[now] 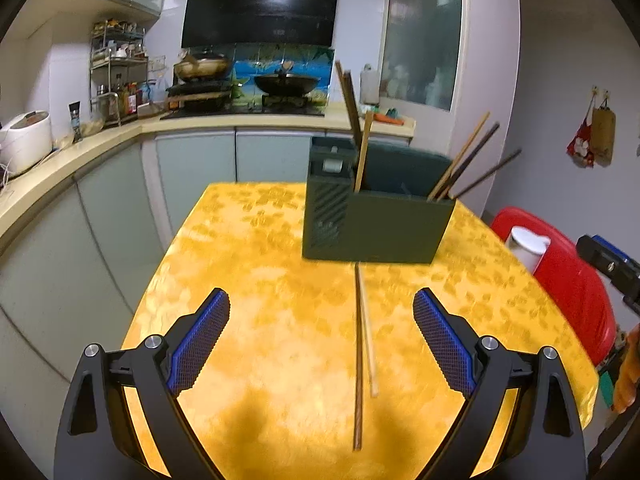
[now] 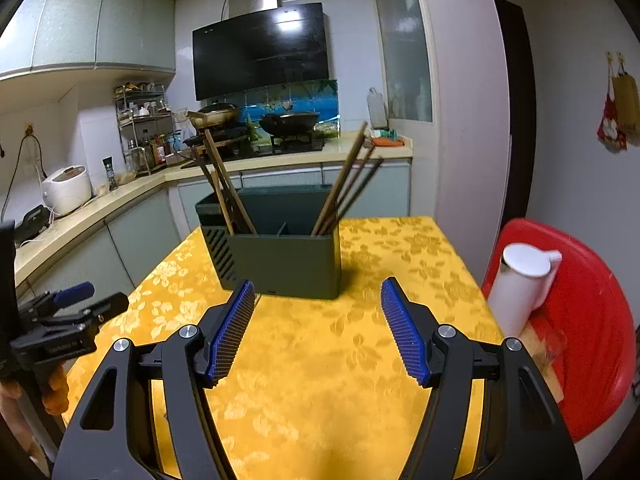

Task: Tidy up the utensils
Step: 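Withdraw both open tools toward the last two chopsticks on the cloth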

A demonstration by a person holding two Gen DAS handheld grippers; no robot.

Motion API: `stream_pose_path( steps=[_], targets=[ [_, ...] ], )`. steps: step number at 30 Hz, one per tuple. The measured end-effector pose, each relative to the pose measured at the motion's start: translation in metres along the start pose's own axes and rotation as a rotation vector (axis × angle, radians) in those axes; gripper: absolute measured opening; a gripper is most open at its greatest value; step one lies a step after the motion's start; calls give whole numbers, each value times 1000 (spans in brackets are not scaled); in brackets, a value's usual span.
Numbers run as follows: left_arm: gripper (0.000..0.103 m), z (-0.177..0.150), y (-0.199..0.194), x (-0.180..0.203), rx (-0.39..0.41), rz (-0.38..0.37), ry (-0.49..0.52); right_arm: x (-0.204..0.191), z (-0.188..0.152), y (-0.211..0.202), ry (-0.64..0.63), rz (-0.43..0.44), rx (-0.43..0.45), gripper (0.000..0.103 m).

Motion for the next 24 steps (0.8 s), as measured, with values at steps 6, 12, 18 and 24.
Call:
stream_pose_path(
  steps=[6, 12, 18, 24],
  targets=[
    [90, -31, 1, -6, -27, 7, -18, 5, -18, -3, 16, -9, -5, 64],
    [90, -60, 7, 3, -63, -5, 7, 5, -29, -3, 20, -10, -18, 64],
    [89, -90, 19, 10, -118, -17, 38, 4, -39, 0, 18, -6, -37, 64],
    [67, -115, 35, 9, -203, -48, 46, -2, -50, 8, 3, -3, -64, 64]
  ],
)
Point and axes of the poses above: each gripper's, at about its wrist camera, not at the fingertips, and y roughly the way its jaws point, x to its right, z to its top, the point moved 10 cm from there along y, roughly the way its jaws point, and after that the axes turned 11 degrees about -z, right-handed, at the moved point
